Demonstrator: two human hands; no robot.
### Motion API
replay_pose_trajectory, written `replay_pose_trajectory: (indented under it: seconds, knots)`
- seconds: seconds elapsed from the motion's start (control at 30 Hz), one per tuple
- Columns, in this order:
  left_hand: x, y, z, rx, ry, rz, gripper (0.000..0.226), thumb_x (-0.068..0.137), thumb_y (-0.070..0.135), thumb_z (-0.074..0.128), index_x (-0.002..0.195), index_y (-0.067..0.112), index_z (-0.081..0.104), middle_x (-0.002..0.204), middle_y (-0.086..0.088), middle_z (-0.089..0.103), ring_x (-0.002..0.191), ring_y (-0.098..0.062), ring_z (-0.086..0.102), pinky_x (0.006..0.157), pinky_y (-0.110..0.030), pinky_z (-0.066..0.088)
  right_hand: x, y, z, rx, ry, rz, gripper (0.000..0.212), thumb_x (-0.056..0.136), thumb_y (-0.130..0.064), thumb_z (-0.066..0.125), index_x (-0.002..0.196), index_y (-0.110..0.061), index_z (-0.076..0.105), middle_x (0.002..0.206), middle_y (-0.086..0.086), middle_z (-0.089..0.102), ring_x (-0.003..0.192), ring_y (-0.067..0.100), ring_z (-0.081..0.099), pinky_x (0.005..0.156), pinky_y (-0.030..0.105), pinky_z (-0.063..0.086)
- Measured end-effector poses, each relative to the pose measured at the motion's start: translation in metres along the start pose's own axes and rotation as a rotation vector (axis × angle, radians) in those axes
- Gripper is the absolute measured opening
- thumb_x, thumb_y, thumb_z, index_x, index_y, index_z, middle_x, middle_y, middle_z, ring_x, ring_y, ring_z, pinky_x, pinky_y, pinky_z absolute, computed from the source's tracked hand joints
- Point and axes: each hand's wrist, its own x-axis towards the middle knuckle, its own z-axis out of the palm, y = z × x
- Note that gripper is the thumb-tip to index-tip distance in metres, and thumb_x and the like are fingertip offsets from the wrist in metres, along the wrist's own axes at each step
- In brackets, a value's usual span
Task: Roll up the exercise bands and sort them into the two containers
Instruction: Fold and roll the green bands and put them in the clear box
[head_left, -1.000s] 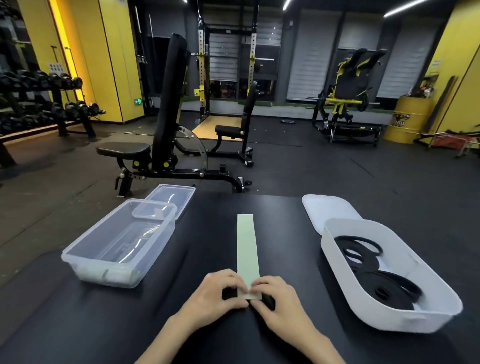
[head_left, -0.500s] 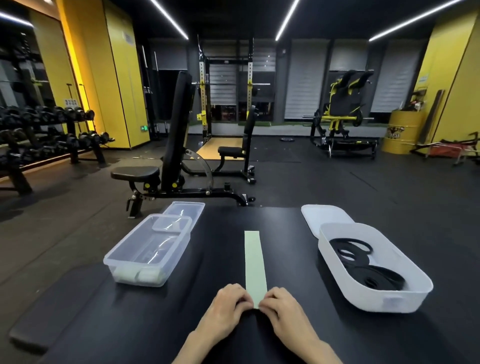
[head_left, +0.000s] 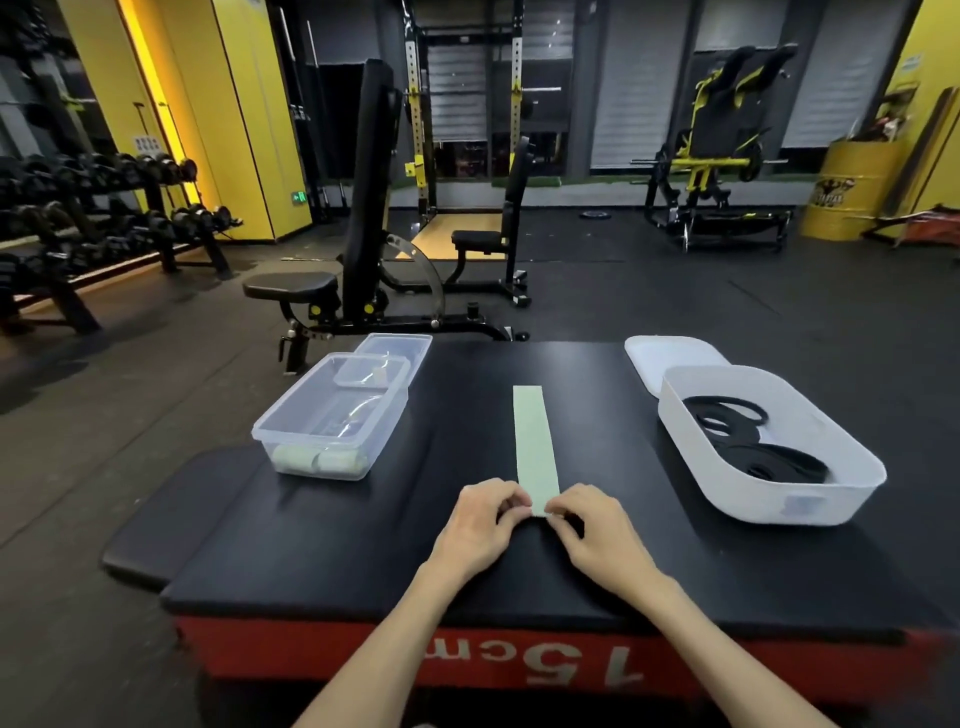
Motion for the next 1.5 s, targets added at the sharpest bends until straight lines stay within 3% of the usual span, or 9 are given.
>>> replay_pose_trajectory:
  seconds: [0.27,0.53,0.67,0.83,1.0,1.13,1.37,1.5]
  knots:
    - [0.0006,-0.003,0.002,-0.079,0.005,-0.084,0.008,0.087,0.014,0.065,0.081,0.019,0.067,0.072,0.014,0.063,0.067,0.0,0.056,0.067,-0.008,0.04,-0.0002,-0.0054,-0.0038,0.041,0.02,0.035,0.01,0.088,-0.012,0.06,0.085,-0.02,0.064,0.079,-0.013,0.061,0.078,0.003,0.053,0.072,0.014,0.04]
    - [-0.0007,-0.0017,0.0027,-0.062,-0.027,-0.052,0.008,0.086,0.017,0.064,0.08,0.021,0.068,0.072,0.01,0.061,0.063,-0.004,0.05,0.063,-0.007,0.036,-0.0006,-0.0036,-0.0037,0.035,0.01,0.027,0.011,0.089,-0.011,0.06,0.087,-0.018,0.069,0.081,-0.013,0.06,0.08,0.007,0.054,0.076,0.021,0.044]
    - [0.0008,-0.0024,0.0024,-0.057,0.007,-0.008,0.008,0.082,0.017,0.067,0.081,0.024,0.068,0.075,0.01,0.061,0.068,-0.007,0.053,0.066,-0.009,0.039,0.0006,-0.0034,-0.0036,0.008,0.051,0.045,0.009,0.086,-0.014,0.066,0.086,-0.019,0.073,0.081,-0.011,0.053,0.08,0.007,0.049,0.073,0.01,0.035]
    - [-0.0004,-0.003,0.0015,-0.076,-0.006,0.009,0.009,0.083,0.014,0.068,0.084,0.022,0.07,0.081,0.007,0.066,0.074,-0.007,0.057,0.07,-0.01,0.041,0.0001,-0.0024,-0.0014,-0.03,0.024,0.015,0.011,0.086,-0.011,0.065,0.087,-0.017,0.075,0.081,-0.008,0.057,0.078,0.009,0.048,0.071,0.008,0.032]
    - [-0.0016,-0.0019,0.0015,0.009,-0.003,0.083,0.008,0.084,0.013,0.065,0.087,0.019,0.07,0.081,0.006,0.064,0.072,-0.006,0.057,0.07,-0.008,0.041,-0.0022,-0.0056,-0.0013,-0.088,0.017,-0.036,0.01,0.085,-0.012,0.066,0.087,-0.015,0.075,0.082,-0.005,0.057,0.08,0.011,0.05,0.069,0.019,0.039]
    - [-0.0027,-0.0021,0.0019,0.076,-0.016,0.162,0.007,0.087,0.014,0.062,0.089,0.016,0.068,0.084,0.005,0.059,0.073,-0.003,0.051,0.072,-0.011,0.04,-0.0036,-0.0071,-0.003,-0.089,0.02,-0.027,0.009,0.084,-0.016,0.068,0.089,-0.016,0.076,0.083,-0.005,0.057,0.081,0.012,0.052,0.07,0.02,0.041]
    - [-0.0051,-0.0038,0.0026,0.105,-0.018,0.184,0.012,0.087,0.026,0.062,0.088,0.017,0.069,0.086,0.007,0.057,0.08,-0.005,0.053,0.075,-0.013,0.041,-0.0039,-0.0102,0.0016,-0.193,0.039,-0.057,0.009,0.08,-0.004,0.069,0.082,-0.012,0.073,0.08,0.0,0.058,0.075,0.017,0.053,0.062,0.023,0.047]
    - [-0.0036,-0.0034,0.0063,0.116,-0.01,0.157,0.01,0.09,0.018,0.061,0.089,0.014,0.07,0.086,0.002,0.062,0.08,-0.011,0.056,0.076,-0.015,0.04,-0.0044,-0.0099,0.0017,-0.269,0.024,-0.065,0.02,0.072,0.006,0.068,0.08,-0.013,0.072,0.077,0.0,0.057,0.073,0.017,0.052,0.06,0.016,0.036]
